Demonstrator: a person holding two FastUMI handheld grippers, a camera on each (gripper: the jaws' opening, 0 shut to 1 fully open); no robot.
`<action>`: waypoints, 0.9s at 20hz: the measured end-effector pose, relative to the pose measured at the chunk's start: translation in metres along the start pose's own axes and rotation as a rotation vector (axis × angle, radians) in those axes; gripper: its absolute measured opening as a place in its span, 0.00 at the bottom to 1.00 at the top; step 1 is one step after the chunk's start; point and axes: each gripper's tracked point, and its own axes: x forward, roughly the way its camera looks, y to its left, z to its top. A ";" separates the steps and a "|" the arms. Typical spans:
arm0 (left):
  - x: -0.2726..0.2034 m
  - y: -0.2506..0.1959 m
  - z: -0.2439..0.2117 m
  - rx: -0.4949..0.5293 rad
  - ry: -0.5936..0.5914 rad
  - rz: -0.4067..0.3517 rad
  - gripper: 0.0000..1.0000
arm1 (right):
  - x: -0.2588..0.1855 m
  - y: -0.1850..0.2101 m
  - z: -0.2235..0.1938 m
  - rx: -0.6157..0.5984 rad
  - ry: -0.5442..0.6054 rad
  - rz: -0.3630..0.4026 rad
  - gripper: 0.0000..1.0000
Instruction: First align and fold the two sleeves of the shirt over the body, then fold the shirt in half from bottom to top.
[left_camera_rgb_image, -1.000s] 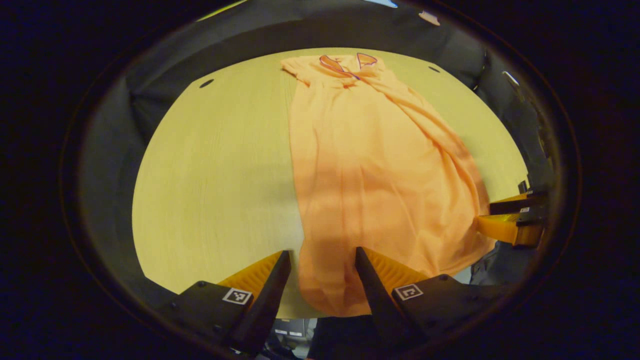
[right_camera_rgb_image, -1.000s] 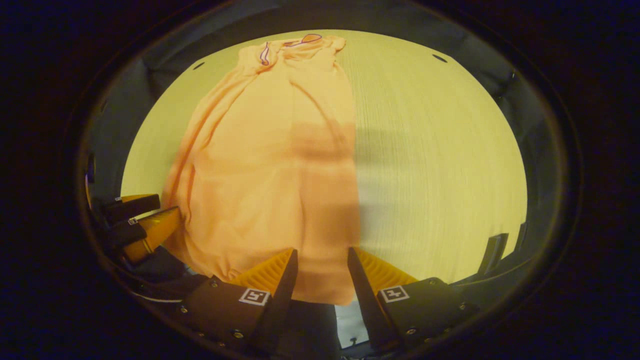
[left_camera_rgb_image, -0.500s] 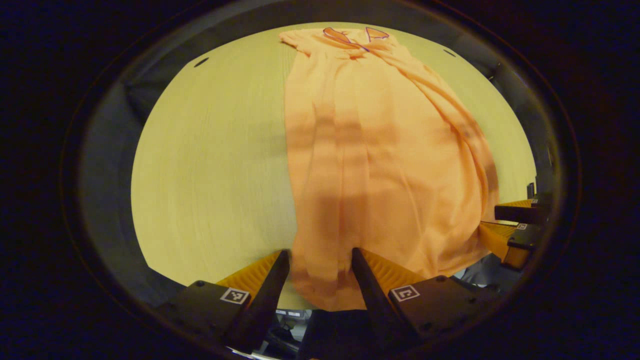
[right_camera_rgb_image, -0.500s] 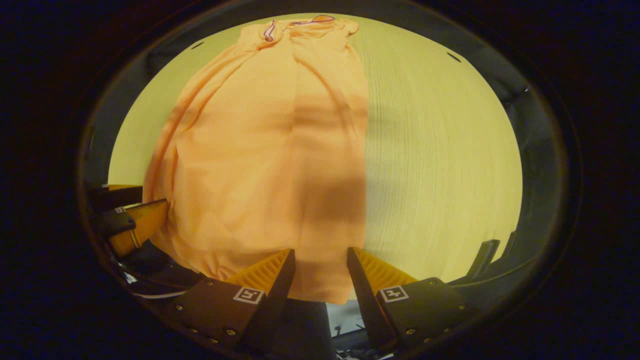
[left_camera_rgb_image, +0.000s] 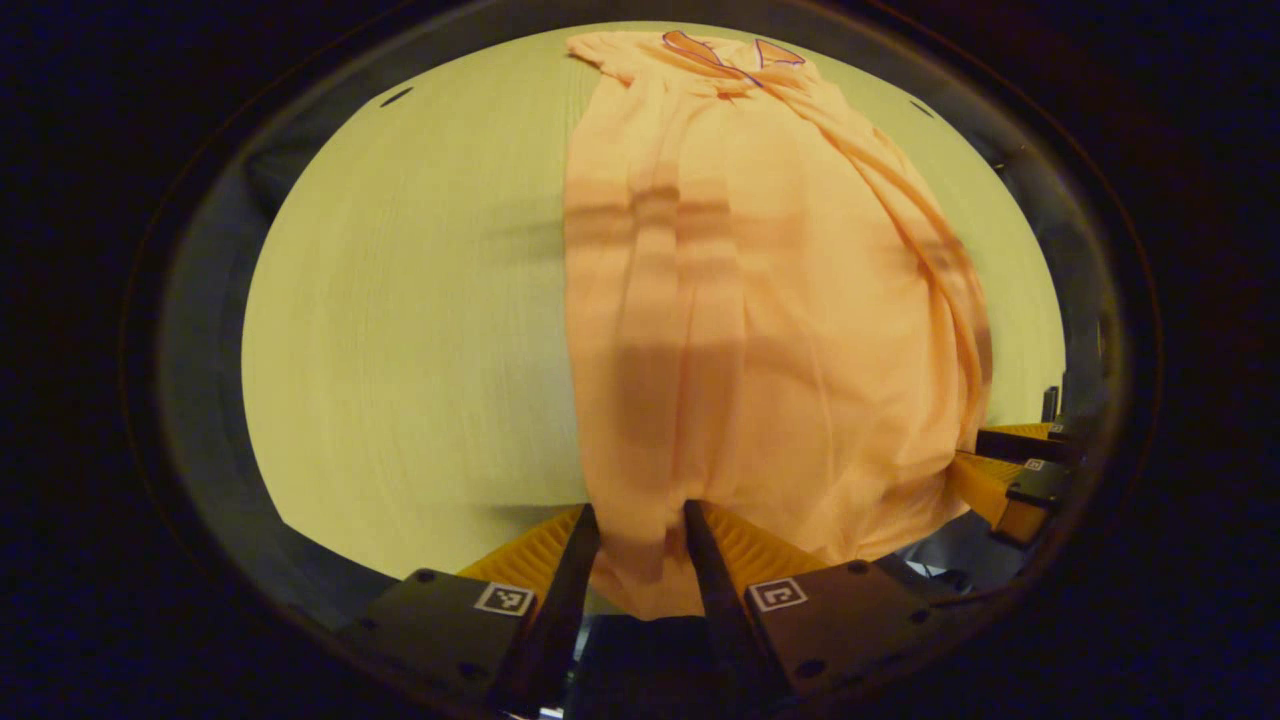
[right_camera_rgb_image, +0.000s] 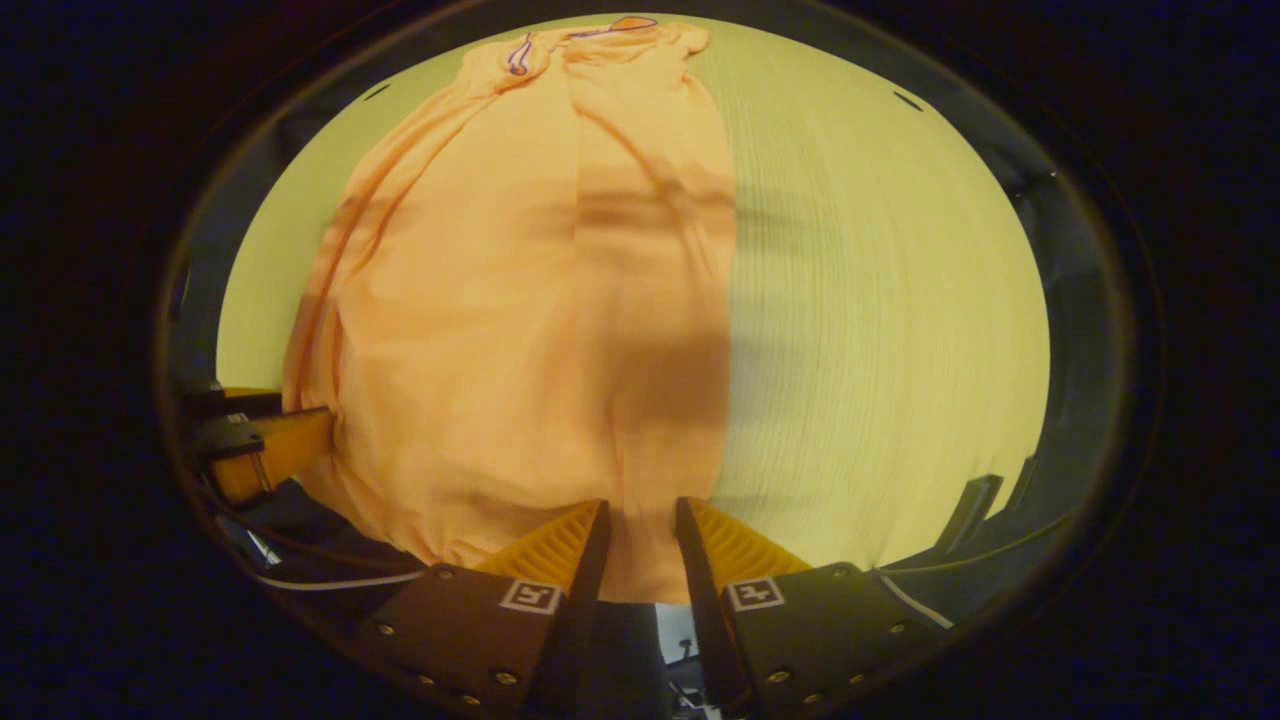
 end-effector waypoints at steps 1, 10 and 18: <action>0.000 -0.004 0.002 0.007 -0.002 0.000 0.46 | -0.001 0.000 0.000 0.000 0.012 0.001 0.37; -0.004 -0.002 0.013 0.006 -0.056 -0.019 0.06 | -0.003 0.001 0.005 0.025 -0.012 -0.007 0.02; -0.051 0.018 0.072 -0.051 -0.178 -0.021 0.06 | -0.052 -0.001 0.077 0.039 -0.150 0.002 0.02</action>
